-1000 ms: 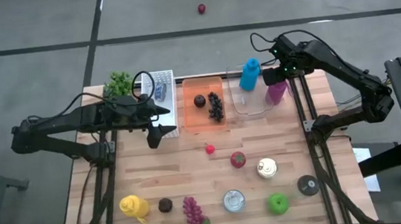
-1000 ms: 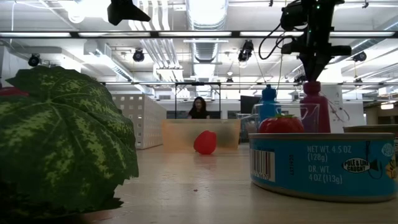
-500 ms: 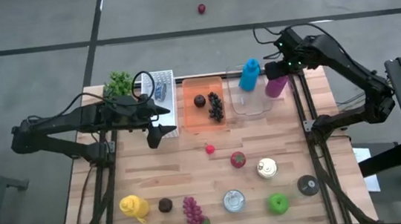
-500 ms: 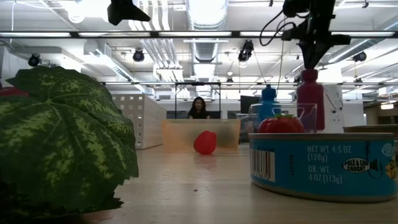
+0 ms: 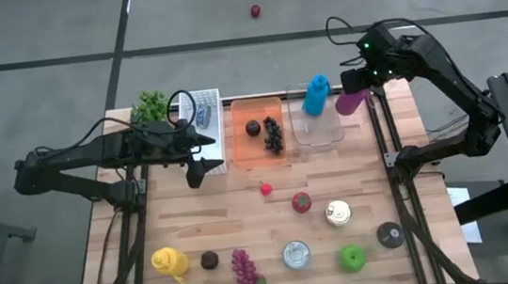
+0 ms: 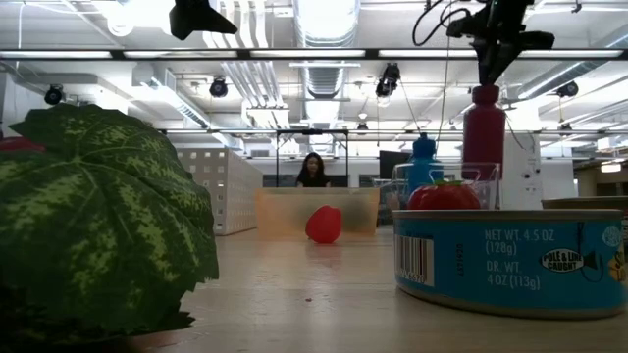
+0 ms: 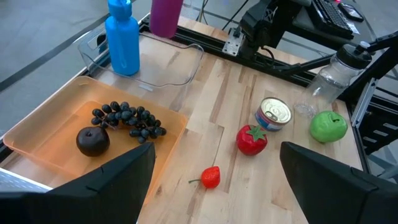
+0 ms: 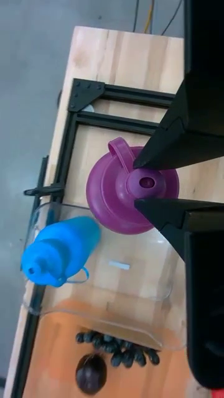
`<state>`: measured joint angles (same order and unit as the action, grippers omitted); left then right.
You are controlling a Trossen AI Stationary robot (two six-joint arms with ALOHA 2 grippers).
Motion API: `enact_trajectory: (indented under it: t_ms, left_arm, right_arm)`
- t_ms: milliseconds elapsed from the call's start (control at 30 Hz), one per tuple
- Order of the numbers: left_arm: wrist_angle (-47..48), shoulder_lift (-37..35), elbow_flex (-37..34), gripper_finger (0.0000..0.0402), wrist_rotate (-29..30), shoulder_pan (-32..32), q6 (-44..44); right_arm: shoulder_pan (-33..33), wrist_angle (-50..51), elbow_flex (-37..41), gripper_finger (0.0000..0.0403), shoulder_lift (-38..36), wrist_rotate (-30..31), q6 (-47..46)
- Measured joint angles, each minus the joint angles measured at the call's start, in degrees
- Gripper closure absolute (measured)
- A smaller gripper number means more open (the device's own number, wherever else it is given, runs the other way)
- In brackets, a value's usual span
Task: Pick & Place Food Item
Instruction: Put the purple tumbler into the transparent bin
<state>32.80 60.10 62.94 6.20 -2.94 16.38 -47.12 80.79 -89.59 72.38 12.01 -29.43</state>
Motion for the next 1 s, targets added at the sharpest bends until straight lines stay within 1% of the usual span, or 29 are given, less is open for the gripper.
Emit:
enact_trajectory:
  t_ms: [367,533,700,1000]
  left_arm:
    - [0.0,0.0,0.0,0.0053,0.0,0.0,0.0]
    - [0.0,0.0,0.0,0.005,0.0,0.0,0.0]
    - [0.0,0.0,0.0,0.0051,0.0,0.0,0.0]
    - [0.0,0.0,0.0,0.0055,0.0,0.0,0.0]
  right_arm:
    - [0.0,1.4,-6.7,0.0337,0.1,-0.8,4.0]
    - [0.0,3.0,-9.5,0.0337,0.1,-4.0,4.8]
    - [0.1,3.0,-10.1,0.0337,0.1,-7.8,6.7]
    - [3.1,3.0,-10.0,0.0337,0.1,-9.5,7.4]
